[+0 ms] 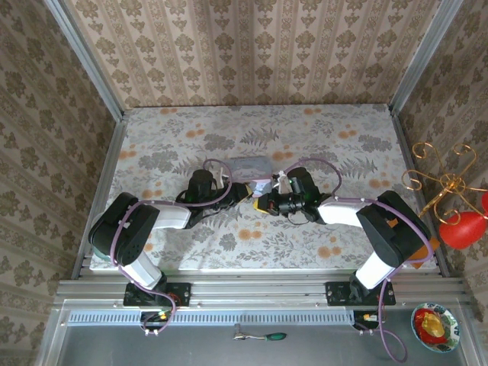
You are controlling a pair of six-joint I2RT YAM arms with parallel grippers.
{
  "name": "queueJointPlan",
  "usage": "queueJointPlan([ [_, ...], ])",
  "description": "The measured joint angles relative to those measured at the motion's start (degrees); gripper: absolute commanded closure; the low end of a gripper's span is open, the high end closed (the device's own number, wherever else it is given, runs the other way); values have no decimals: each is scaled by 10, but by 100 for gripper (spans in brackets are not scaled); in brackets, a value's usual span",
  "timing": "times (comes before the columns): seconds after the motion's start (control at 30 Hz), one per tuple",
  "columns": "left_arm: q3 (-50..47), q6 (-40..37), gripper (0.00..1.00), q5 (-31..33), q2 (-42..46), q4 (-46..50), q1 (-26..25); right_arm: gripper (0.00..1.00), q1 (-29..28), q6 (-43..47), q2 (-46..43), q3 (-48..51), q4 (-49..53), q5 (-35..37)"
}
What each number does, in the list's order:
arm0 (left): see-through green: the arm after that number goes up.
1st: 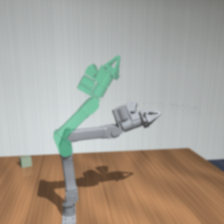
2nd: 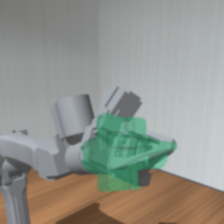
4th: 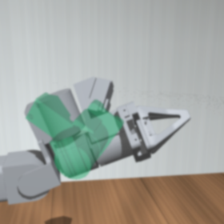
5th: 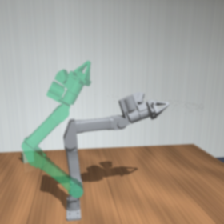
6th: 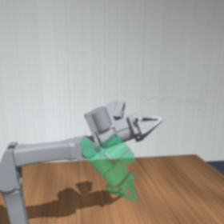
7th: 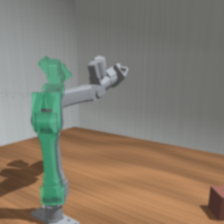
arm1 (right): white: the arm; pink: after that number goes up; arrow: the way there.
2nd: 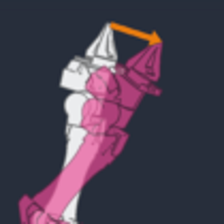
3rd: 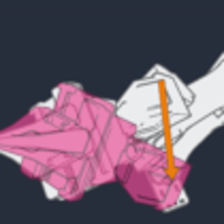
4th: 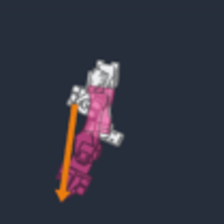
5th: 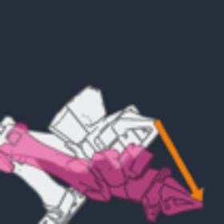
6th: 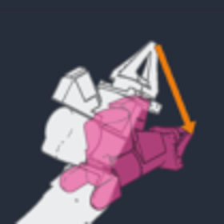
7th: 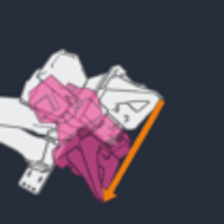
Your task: Unlock a padlock with a key
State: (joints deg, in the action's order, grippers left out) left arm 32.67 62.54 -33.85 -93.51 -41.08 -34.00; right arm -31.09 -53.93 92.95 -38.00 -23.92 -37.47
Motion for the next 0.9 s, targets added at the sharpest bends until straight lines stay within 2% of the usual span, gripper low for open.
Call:
queueJointPlan([
  [0.9, -24, 0, 70, -4, 6, 8, 16, 100, -26, -1, 0, 21, -28, 39],
])
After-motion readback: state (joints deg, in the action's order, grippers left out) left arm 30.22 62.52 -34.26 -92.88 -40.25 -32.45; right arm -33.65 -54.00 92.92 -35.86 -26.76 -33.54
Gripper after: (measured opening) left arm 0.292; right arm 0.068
